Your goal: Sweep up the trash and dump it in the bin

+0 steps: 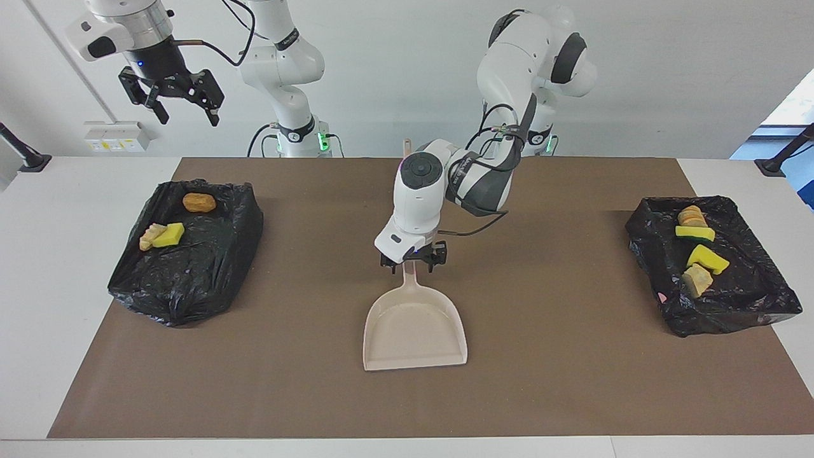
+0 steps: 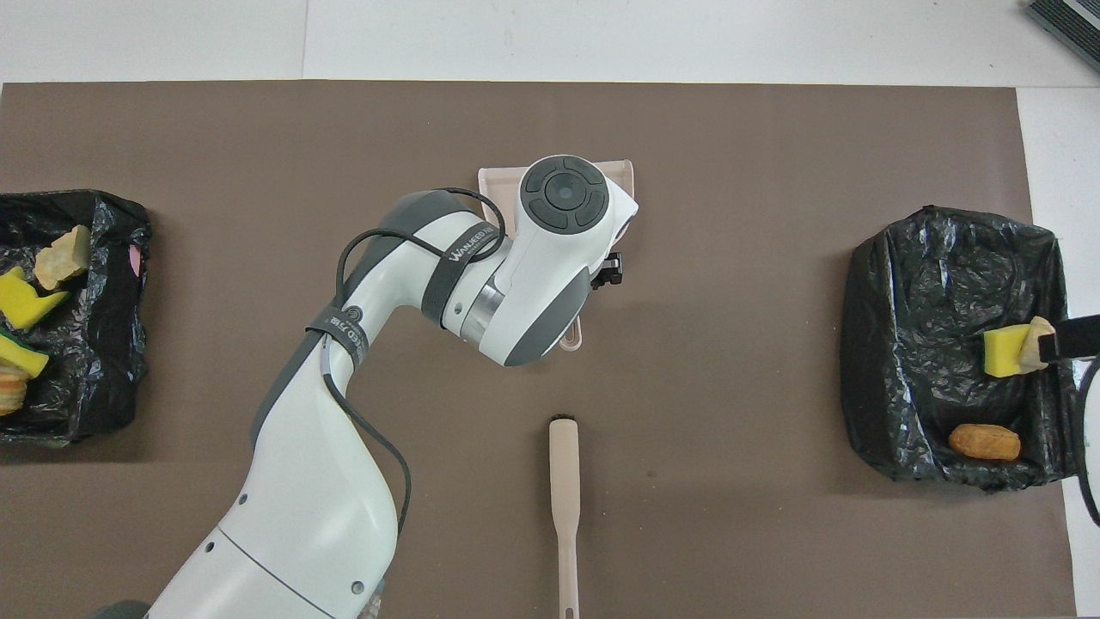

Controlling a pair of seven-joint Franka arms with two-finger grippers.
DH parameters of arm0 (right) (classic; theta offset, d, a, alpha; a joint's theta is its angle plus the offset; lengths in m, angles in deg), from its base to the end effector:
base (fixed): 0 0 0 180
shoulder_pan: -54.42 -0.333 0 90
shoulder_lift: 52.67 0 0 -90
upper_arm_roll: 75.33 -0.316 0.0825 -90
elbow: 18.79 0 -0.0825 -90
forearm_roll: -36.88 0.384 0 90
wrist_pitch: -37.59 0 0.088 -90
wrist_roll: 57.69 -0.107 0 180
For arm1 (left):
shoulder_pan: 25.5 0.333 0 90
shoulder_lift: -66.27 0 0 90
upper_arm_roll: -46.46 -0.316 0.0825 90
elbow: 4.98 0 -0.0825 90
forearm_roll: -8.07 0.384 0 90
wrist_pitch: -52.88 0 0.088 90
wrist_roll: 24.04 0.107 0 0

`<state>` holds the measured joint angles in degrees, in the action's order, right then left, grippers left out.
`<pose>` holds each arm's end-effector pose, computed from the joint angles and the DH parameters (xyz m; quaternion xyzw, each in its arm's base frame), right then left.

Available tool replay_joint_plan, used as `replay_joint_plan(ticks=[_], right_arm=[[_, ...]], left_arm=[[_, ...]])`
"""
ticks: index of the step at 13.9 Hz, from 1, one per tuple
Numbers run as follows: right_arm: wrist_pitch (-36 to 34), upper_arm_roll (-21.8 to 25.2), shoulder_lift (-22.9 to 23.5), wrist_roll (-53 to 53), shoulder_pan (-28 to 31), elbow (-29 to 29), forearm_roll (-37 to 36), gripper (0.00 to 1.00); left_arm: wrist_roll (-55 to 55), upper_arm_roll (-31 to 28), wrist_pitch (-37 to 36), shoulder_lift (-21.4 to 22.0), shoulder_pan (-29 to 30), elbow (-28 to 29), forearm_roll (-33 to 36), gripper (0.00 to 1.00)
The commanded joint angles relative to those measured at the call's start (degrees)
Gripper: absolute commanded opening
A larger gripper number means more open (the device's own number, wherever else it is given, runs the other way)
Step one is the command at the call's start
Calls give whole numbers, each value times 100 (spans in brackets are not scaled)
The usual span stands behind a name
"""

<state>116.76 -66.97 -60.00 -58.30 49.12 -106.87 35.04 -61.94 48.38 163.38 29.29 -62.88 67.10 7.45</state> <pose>0.4915 -0.0362 0.6900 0.9993 -0.0341 -0.0146 0.0062 0.5733 -0.4624 0.3838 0.9998 -0.0069 0.0005 0.0198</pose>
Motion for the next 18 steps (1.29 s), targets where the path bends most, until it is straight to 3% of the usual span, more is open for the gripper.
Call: replay_joint_plan(ticks=[1,5,7,10,13,18], right_arm=[[55,-194,38,175,257,-24,9,100],[292,-230,21,571,284,-51,-70,100],[275,-230,3,571,249,-68,-105,100],[292,-230,3,553,240,-77,-88,100],[213,-213,-32,553,240,-60,-26,100],[266,-204,-41,562,275,-112,-123,100]], left_arm=[[465,-217,-55,1531,11,1566,245,100],[1072,-403,-90,3316,607,3028,317,100],[1853,-403,-676,3889,994,3198,309,100],[2549,-429,-1250,4400,1609,3110,309,100],[3480,-473,-1994,4595,2216,2551,256,100],[4151,-579,-3315,3989,2823,854,-104,100]])
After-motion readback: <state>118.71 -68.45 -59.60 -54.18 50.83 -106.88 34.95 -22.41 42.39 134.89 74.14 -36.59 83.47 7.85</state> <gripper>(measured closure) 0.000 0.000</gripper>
